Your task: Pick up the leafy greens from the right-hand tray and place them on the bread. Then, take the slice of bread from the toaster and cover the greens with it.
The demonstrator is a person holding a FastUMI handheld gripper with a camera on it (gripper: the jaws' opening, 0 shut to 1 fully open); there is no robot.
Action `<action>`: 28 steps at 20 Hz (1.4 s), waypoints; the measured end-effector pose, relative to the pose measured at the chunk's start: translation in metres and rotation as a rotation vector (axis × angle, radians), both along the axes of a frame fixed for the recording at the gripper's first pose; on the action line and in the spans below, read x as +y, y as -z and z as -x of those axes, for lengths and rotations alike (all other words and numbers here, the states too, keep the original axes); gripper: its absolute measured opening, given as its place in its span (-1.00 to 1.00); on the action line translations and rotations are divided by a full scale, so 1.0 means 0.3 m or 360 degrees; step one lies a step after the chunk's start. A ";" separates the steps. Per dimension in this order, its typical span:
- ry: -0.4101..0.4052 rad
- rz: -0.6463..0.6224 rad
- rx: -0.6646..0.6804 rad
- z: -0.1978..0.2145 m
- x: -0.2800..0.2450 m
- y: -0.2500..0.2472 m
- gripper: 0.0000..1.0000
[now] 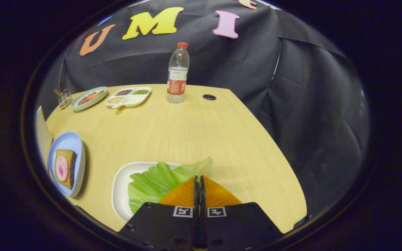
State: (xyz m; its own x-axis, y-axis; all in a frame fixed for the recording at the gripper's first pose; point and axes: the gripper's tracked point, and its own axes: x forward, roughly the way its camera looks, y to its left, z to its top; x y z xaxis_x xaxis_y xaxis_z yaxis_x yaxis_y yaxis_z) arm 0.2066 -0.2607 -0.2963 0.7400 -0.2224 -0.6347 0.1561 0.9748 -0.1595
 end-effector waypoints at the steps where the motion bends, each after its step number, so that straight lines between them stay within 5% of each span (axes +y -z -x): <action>1: 0.0003 0.0000 -0.0036 0.009 -0.001 -0.026 -0.99; 14: -0.0020 0.0048 -0.0342 0.186 0.125 -0.380 -1.00; 28: -0.0257 -0.0017 -0.0445 0.227 0.743 -0.480 -1.00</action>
